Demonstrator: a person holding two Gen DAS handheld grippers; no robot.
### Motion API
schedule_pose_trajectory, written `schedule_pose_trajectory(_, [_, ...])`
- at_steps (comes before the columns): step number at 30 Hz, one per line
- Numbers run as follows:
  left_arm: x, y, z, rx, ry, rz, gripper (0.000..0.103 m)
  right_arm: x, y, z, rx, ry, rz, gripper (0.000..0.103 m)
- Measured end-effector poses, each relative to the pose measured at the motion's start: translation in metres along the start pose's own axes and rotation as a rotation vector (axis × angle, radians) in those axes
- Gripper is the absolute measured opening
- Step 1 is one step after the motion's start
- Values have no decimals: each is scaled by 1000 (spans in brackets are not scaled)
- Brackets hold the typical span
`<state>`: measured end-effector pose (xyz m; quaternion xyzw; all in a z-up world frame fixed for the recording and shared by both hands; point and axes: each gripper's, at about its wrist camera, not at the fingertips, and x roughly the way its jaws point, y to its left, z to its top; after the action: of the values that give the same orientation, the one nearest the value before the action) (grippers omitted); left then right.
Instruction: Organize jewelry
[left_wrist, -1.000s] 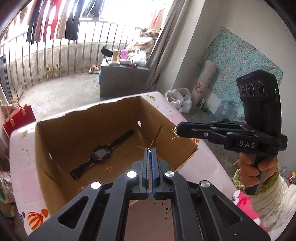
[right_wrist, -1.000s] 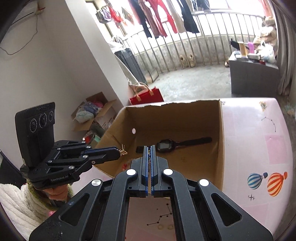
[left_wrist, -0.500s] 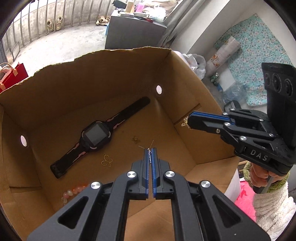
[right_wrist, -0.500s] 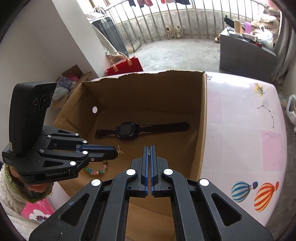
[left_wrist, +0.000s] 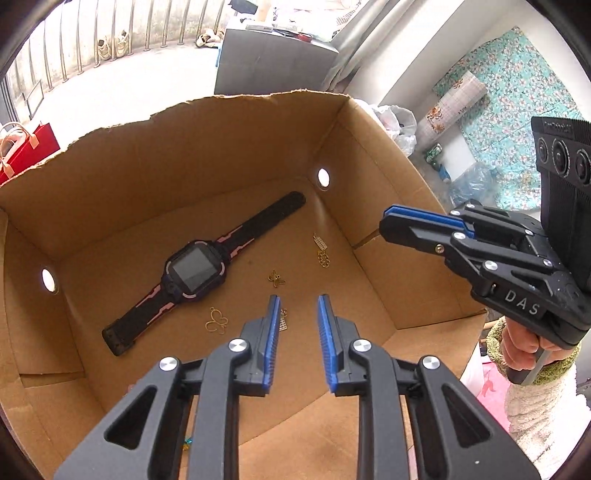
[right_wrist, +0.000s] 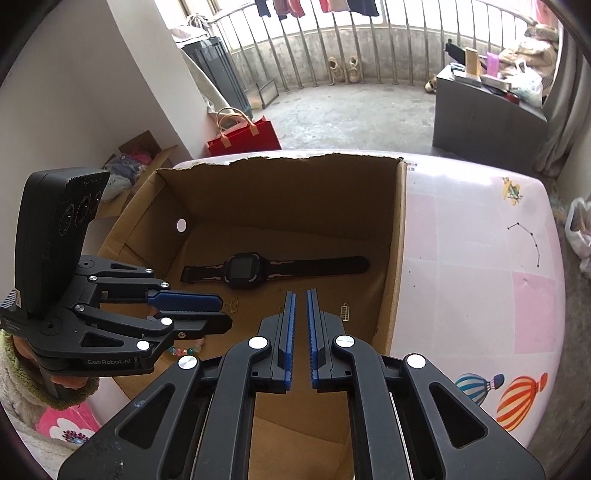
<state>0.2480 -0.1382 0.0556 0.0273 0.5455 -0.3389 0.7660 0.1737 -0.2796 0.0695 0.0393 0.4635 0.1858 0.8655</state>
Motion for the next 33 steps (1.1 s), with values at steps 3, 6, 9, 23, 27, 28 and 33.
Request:
schedule_pose_trajectory(3, [-4,-2,-1,14,-26,14,24,-9,0,0,-9,-21,-5,14])
schedule_pose_trajectory(6, [-15,-5,-8,31,-62,22,29,-19,2,0,-13,-50,-3,21])
schedule_pose_trajectory(9, [-30,-10,-15,57,-105,37,36,-30,5,2,-8,-84,-2,25])
schedule_pose_trajectory(23, [-130,-42,-113,193,-313,101,84,-131,28,-44,42,-327,-8,65])
schedule_pose_trajectory(27, [-130,-51,-150,225,-287,79,94,-148,43,-80,41,-373,-81,79])
schedule_pose_trajectory(28, [-125,-54,-159,227,-272,82,95,-149,47,-91,45,-374,-116,84])
schedule_pose_trajectory(33, [-76,-55,-192,182,-178,88,95,-132,58,-142,64,-290,-273,93])
